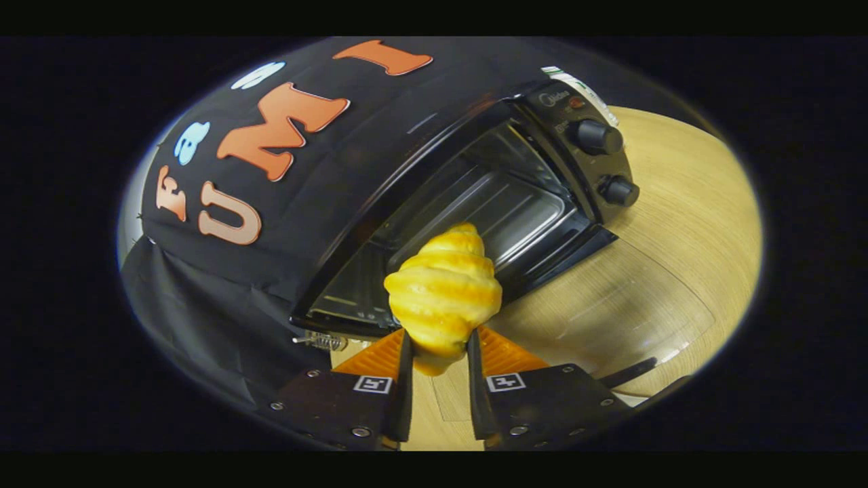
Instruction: Open the toaster oven, put the food inside, and close the toaster oven door.
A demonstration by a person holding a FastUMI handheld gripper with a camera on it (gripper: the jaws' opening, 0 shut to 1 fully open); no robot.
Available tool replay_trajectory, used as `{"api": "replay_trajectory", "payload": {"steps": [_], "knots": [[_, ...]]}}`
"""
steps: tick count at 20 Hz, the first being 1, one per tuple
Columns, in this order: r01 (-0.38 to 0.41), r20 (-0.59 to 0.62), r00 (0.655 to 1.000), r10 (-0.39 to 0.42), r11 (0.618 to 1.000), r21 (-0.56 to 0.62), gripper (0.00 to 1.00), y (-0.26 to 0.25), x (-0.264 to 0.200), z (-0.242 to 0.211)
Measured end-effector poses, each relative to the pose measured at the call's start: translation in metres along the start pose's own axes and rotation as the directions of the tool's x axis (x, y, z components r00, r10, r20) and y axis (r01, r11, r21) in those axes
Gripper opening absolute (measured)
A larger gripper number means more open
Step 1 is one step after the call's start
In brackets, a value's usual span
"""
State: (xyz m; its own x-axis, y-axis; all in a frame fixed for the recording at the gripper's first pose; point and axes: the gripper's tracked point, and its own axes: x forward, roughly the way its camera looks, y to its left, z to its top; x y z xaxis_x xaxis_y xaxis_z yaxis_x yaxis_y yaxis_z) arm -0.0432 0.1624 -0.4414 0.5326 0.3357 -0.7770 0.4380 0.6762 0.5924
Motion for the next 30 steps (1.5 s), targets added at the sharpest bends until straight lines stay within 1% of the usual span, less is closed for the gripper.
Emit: {"api": "replay_trajectory", "payload": {"steps": [3, 10, 14, 20, 22, 23, 25, 26, 28, 29, 30], "knots": [[0.016, -0.018, 1.0, -0.016, 1.0, -0.008, 0.36, 0.007, 0.008, 0.001], [-0.02, 0.004, 1.0, 0.02, 1.0, 0.025, 0.36, 0.024, 0.022, 0.02], [-0.049, 0.044, 0.998, 0.048, 0.998, 0.035, 0.36, 0.027, 0.031, 0.031], [-0.076, 0.067, 0.995, 0.074, 0.997, 0.025, 0.36, 0.034, 0.041, 0.028], [-0.07, 0.076, 0.995, 0.071, 0.997, -0.013, 0.48, 0.035, 0.044, 0.024], [-0.065, 0.084, 0.994, 0.068, 0.997, -0.03, 0.57, 0.036, 0.045, 0.024], [-0.05, 0.113, 0.992, 0.057, 0.997, -0.064, 0.65, 0.035, 0.044, 0.027], [-0.047, 0.12, 0.991, 0.056, 0.996, -0.074, 0.65, 0.034, 0.044, 0.027], [-0.045, 0.123, 0.991, 0.056, 0.995, -0.083, 0.7, 0.035, 0.039, 0.027], [-0.043, 0.125, 0.991, 0.054, 0.995, -0.091, 0.75, 0.034, 0.036, 0.027], [-0.033, 0.126, 0.991, 0.046, 0.994, -0.107, 0.75, 0.032, 0.032, 0.025]]}}
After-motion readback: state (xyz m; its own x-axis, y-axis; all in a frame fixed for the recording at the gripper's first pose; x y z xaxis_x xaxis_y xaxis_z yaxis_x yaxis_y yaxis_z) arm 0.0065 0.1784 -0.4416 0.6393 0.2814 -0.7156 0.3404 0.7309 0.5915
